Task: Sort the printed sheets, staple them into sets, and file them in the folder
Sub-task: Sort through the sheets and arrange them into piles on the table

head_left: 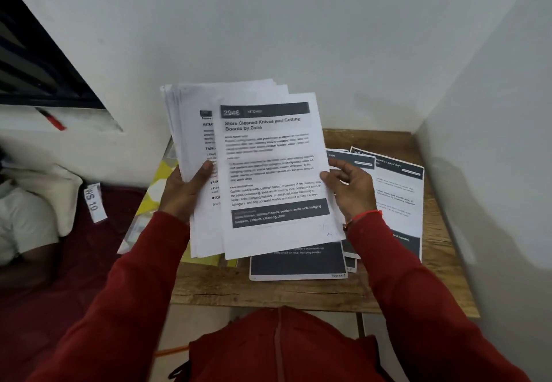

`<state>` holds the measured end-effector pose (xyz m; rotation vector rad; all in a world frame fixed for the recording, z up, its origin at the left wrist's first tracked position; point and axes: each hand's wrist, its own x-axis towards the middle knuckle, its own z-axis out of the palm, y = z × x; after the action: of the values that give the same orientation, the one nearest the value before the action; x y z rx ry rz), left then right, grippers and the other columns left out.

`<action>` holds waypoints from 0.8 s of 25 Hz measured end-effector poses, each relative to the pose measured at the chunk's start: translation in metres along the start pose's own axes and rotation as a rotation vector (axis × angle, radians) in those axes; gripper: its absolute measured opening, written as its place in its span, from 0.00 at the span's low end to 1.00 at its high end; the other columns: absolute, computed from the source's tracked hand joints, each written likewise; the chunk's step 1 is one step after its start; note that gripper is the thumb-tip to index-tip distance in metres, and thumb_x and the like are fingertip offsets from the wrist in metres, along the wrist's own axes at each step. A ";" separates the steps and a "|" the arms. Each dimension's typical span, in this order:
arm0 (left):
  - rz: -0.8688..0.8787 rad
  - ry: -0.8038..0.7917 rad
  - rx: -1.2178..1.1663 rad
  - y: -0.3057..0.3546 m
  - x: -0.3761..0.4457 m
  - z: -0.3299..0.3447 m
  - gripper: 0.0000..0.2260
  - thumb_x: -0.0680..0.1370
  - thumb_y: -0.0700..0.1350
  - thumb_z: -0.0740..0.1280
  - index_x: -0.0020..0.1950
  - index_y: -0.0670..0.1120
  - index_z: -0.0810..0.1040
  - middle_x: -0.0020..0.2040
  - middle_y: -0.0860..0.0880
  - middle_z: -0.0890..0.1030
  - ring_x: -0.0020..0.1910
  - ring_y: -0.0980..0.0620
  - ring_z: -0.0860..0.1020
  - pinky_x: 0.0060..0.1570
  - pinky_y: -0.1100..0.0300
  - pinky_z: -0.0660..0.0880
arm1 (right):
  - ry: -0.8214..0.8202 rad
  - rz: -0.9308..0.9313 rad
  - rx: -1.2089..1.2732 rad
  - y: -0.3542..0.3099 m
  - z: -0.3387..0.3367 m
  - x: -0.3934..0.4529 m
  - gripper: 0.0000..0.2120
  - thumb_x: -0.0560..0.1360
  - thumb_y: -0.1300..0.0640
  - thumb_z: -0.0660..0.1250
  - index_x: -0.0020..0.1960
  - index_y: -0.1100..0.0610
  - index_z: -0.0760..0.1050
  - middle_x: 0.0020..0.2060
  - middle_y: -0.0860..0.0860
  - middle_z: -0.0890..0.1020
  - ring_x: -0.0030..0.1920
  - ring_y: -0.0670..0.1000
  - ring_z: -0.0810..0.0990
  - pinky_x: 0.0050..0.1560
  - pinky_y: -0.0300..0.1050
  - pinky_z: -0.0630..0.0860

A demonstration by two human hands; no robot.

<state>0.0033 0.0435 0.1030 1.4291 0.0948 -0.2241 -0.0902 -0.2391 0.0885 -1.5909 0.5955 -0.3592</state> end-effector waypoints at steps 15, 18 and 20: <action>0.104 0.071 0.015 0.021 -0.005 -0.027 0.08 0.79 0.40 0.66 0.58 0.46 0.77 0.44 0.55 0.85 0.43 0.57 0.84 0.42 0.62 0.81 | 0.410 0.100 -0.786 0.093 -0.115 0.049 0.19 0.75 0.58 0.68 0.66 0.57 0.74 0.60 0.62 0.78 0.61 0.65 0.73 0.62 0.57 0.69; 0.102 0.059 0.012 0.020 -0.002 -0.018 0.06 0.79 0.40 0.66 0.55 0.48 0.78 0.44 0.55 0.86 0.43 0.57 0.84 0.43 0.62 0.81 | 0.426 -0.084 -0.764 0.074 -0.088 0.041 0.16 0.75 0.54 0.69 0.62 0.55 0.75 0.54 0.57 0.79 0.55 0.62 0.75 0.57 0.58 0.73; 0.100 0.049 0.012 0.018 0.001 -0.014 0.06 0.79 0.40 0.67 0.54 0.48 0.78 0.45 0.55 0.86 0.44 0.56 0.84 0.46 0.60 0.81 | 0.214 -0.235 -0.591 0.059 -0.053 0.024 0.10 0.76 0.56 0.69 0.56 0.57 0.78 0.45 0.52 0.80 0.44 0.53 0.78 0.47 0.50 0.76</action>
<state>0.0089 0.0595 0.1188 1.4477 0.0627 -0.1077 -0.1099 -0.2984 0.0333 -2.2178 0.7222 -0.5699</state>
